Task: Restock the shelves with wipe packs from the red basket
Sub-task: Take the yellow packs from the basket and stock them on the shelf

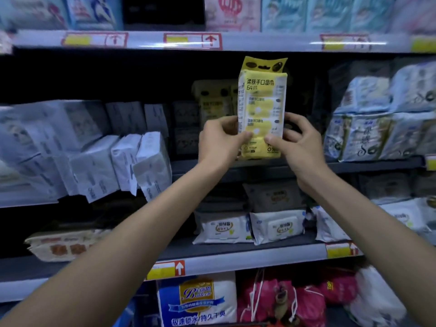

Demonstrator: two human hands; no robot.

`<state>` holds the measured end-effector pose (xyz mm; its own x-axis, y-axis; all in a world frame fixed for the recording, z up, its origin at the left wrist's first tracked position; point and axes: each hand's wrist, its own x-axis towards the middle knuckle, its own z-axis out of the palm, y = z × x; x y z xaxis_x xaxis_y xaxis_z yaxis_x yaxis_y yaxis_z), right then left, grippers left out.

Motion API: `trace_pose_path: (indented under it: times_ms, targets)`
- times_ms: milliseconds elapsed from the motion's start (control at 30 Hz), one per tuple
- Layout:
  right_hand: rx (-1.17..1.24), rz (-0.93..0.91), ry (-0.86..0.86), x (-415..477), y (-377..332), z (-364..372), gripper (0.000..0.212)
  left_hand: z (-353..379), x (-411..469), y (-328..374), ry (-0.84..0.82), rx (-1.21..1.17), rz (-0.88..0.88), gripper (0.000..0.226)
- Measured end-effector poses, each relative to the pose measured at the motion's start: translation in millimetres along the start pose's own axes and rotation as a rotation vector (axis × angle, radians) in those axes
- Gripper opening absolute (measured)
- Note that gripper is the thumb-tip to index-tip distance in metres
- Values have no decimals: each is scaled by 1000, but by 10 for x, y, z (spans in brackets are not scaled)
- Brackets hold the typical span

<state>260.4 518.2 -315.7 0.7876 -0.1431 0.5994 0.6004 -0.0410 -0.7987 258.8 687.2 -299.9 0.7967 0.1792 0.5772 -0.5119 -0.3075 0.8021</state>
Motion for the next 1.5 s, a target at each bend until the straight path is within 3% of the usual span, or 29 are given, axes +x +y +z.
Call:
trace_pose_path:
  times_ms: [167,300,467,600,867,1067,1300,1500]
  targets:
    - [-114,33,-38,365,223,2,55,221,247,-99,93,95,-74,55]
    - [-294,87,-134,367,480,-16,57,281,173,-339,98,121,-174,39]
    - [-552,25,-28,339,359,-34,54,272,80,-305,59,179,-178,41]
    - [-621,43,-20,241,256,-5,56,191,-21,-197,0,262,-169,48]
    - [-634,77,-91,-102,17,-11,70,-92,-372,-31,-263,501,0,70]
    - [-820,20,-244,-456,-126,-65,79,-341,-686,-12,-284,910,228,70]
    - [-1129,69,-439,-898,-194,-137,109,-500,-1018,-197,-383,1080,280,86]
    - [-1222,70,-571,-1365,10,-187,116,-553,-1413,-544,-446,1159,310,96]
